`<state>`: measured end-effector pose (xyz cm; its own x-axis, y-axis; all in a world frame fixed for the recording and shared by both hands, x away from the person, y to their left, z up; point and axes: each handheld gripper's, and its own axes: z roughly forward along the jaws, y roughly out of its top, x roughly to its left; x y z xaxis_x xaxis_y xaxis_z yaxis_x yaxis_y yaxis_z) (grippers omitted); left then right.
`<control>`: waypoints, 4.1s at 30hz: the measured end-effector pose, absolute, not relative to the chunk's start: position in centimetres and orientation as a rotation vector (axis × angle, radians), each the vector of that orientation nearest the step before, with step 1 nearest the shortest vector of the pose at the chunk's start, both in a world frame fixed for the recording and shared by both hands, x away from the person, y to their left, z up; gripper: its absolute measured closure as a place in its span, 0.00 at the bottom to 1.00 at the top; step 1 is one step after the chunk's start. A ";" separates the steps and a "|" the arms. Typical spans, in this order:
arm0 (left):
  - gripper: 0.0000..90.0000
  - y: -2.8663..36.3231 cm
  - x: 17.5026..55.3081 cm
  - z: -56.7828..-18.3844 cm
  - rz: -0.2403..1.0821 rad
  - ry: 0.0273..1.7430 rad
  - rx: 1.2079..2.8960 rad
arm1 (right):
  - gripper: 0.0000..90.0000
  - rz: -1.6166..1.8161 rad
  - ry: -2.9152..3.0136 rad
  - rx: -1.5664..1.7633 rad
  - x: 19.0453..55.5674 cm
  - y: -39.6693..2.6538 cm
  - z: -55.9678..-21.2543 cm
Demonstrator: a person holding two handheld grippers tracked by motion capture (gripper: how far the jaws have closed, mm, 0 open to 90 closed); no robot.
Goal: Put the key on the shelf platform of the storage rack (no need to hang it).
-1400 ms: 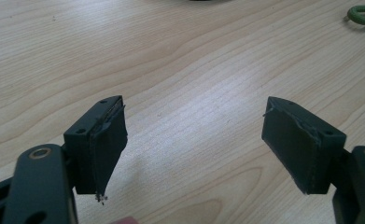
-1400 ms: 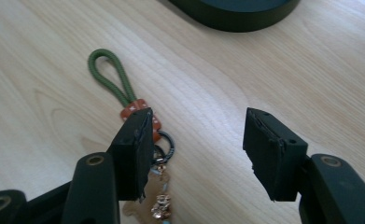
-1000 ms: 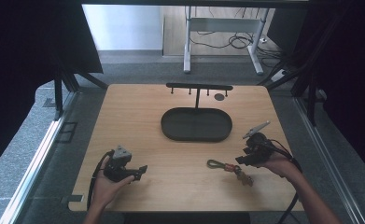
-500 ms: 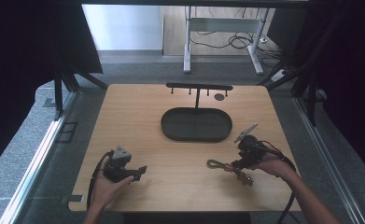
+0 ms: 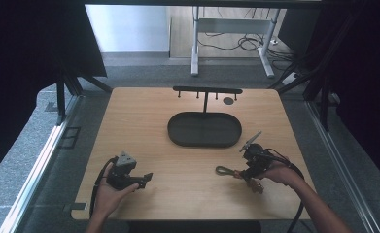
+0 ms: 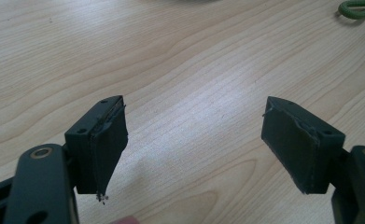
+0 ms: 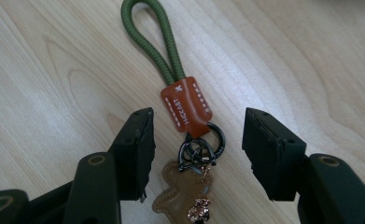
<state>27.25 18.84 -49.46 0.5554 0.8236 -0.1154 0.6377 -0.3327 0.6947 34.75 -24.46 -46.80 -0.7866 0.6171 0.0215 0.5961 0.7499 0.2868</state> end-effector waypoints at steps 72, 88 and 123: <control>0.26 18.3 27.4 -50.1 0.320 1.163 2.113 | 0.74 0.344 2.910 0.769 37.2 -23.6 -44.0; 0.26 18.5 27.4 -50.1 0.318 1.173 2.103 | 0.74 0.379 2.870 0.731 39.1 -23.1 -40.3; 0.26 19.1 27.5 -50.1 0.316 1.185 2.096 | 0.74 0.365 2.827 0.739 43.7 -21.5 -37.6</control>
